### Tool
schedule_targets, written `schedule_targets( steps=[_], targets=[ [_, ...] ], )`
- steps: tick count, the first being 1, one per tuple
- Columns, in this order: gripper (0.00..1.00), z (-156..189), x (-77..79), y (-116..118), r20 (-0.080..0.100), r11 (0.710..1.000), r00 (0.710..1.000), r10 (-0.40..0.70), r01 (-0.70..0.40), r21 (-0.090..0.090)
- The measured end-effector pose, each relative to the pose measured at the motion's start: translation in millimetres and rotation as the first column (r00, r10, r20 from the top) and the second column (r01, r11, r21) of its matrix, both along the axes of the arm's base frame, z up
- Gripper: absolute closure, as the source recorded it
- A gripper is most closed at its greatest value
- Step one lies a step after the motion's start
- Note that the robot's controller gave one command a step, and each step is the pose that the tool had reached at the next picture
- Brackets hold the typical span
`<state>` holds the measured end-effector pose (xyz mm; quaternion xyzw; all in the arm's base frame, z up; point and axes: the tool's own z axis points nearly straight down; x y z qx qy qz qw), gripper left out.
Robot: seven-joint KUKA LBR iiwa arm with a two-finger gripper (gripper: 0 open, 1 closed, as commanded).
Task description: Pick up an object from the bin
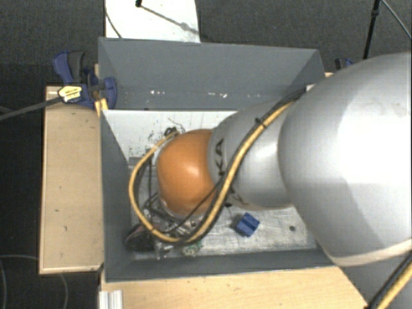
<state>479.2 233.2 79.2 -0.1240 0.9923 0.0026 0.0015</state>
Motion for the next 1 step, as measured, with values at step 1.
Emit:
schedule_targets(
  steps=[1],
  targets=[
    [1.00,122.1,2.0,17.8,0.006,1.000,1.000,0.001,-0.001,-0.001]
  ],
)
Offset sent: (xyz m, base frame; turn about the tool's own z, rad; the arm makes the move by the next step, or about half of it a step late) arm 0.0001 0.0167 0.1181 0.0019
